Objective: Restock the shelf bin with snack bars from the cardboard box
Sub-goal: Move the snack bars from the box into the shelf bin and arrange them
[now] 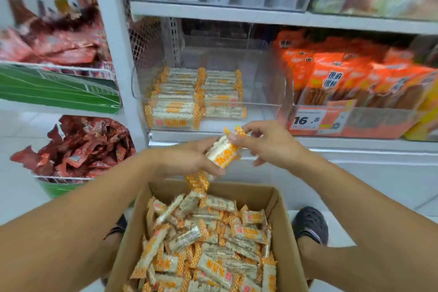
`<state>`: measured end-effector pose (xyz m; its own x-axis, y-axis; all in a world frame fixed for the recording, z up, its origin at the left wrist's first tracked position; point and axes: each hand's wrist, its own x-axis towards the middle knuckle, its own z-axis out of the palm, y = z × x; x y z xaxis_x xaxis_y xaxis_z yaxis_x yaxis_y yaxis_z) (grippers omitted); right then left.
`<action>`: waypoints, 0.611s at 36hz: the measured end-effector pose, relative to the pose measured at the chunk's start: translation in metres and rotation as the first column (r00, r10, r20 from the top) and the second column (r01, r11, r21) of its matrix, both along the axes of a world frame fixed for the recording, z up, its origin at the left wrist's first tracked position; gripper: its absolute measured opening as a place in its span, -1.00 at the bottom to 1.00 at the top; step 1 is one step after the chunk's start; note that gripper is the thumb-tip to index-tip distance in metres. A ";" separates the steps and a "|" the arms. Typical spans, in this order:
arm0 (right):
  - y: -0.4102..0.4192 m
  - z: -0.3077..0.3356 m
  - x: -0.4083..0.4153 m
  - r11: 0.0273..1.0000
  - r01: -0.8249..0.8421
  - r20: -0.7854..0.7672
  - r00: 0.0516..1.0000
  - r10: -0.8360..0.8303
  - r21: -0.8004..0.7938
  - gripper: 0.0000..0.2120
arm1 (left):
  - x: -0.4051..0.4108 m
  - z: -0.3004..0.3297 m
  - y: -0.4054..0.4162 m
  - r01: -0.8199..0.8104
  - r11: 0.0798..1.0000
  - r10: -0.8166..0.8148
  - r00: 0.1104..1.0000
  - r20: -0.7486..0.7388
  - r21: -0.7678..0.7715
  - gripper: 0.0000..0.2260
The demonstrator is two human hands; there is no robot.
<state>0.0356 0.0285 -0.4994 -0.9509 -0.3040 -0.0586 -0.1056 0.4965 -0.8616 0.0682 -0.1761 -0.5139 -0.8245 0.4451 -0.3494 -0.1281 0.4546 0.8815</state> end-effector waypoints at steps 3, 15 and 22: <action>0.005 0.045 -0.020 0.981 -0.192 -0.002 0.981 0.192 0.023 -0.56 | -0.020 0.050 -0.008 0.062 0.986 -0.094 0.973 -0.210 -0.153 -0.48; 0.000 0.112 -0.111 0.928 -0.370 -0.011 0.929 0.371 0.051 -0.66 | -0.116 0.114 -0.014 -0.225 0.965 0.133 0.864 -0.486 -0.136 -0.44; -0.006 0.089 -0.145 0.882 -0.347 0.000 0.931 0.366 0.318 -0.72 | -0.152 0.092 -0.022 -0.146 0.973 0.050 0.892 -0.450 -0.180 -0.47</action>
